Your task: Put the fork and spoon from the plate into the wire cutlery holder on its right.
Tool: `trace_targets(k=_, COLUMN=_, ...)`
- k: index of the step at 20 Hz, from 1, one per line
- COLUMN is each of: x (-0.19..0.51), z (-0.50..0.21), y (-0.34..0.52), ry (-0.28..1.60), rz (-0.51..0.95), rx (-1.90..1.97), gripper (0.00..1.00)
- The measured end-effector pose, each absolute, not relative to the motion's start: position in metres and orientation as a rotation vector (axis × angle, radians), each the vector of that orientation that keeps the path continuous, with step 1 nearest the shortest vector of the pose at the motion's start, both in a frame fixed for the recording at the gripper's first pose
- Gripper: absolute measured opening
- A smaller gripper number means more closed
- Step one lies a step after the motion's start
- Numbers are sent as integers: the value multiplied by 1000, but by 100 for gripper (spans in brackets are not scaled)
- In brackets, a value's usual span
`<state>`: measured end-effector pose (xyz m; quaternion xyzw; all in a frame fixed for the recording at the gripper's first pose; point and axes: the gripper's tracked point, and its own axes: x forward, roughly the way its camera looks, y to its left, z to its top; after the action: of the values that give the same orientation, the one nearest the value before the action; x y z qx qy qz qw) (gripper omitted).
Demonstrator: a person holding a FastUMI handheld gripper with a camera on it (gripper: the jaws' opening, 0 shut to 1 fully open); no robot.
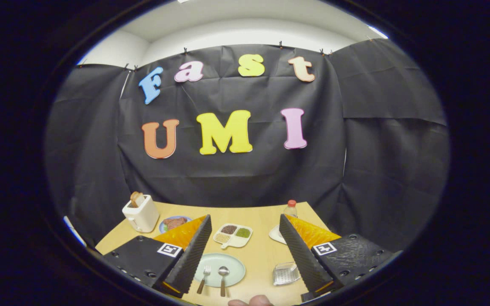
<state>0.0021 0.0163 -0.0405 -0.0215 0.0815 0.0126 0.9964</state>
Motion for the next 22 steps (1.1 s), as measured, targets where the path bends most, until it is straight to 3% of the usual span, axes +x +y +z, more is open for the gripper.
trace_targets(k=9, x=6, z=-165, y=42, ry=594, rz=95, rx=-104, gripper=96)
trace_targets(k=22, x=-24, z=-342, y=49, ry=1146, rz=75, rx=-120, gripper=96)
